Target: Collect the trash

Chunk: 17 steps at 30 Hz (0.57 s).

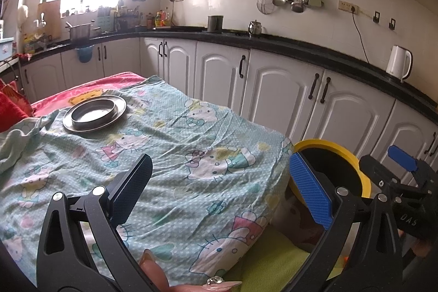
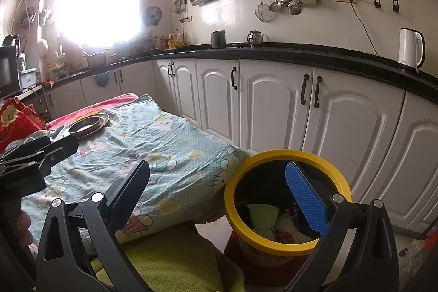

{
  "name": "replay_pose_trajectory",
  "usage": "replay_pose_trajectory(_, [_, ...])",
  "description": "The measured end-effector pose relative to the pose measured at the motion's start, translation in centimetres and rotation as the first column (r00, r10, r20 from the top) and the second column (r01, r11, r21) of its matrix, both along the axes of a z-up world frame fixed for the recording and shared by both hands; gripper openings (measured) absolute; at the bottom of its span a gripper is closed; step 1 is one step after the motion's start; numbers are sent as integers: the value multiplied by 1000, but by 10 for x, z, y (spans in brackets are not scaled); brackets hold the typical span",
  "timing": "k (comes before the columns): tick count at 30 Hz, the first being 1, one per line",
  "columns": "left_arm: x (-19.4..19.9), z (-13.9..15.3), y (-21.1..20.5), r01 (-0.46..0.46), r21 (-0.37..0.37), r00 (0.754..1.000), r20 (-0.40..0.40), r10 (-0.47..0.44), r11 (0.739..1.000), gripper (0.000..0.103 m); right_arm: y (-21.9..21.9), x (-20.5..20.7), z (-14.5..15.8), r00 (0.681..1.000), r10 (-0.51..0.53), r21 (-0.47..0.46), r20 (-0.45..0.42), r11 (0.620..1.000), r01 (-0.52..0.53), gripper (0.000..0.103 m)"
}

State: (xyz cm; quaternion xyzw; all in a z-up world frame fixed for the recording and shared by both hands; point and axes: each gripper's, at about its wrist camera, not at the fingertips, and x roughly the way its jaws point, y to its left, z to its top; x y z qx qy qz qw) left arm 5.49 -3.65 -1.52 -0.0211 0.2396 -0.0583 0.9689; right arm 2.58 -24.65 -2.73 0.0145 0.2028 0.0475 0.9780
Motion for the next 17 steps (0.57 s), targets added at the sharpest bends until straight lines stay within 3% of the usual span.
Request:
replay_pose_trajectory(7, [3, -1, 23, -38, -50, 998, -48, 36, 998, 92, 4, 0, 0, 1000, 24, -10, -3, 1000, -24, 97])
replay_pose_trajectory(10, [2, 1, 63, -138, -69, 988, -77, 133, 988, 92, 27, 11, 4, 992, 120, -27, -29, 992, -121, 97])
replay_pose_trajectory(12, [-1, -1, 105, -257, -65, 963, -107, 249, 964, 92, 57, 21, 11, 976, 209, -31, -62, 977, -211, 97])
replay_pose_trajectory(13, [-6, -6, 143, -361, -54, 927, -134, 351, 931, 92, 74, 27, 12, 961, 263, -25, -85, 964, -266, 97])
replay_pose_trajectory(14, [-11, -9, 169, -441, -34, 889, -151, 431, 897, 92, 111, 37, 15, 920, 370, -13, -132, 927, -375, 97])
replay_pose_trajectory(15, [-18, -15, 205, -540, 1, 829, -174, 532, 842, 92, 140, 41, 15, 888, 434, -13, -151, 898, -441, 97])
replay_pose_trajectory(16, [-24, -19, 229, -598, 21, 784, -192, 590, 801, 92, 166, 43, 14, 854, 494, -18, -164, 864, -504, 97])
replay_pose_trajectory(17, [-31, -26, 260, -665, 50, 721, -221, 657, 746, 92, 210, 44, 10, 786, 585, -40, -197, 797, -603, 97])
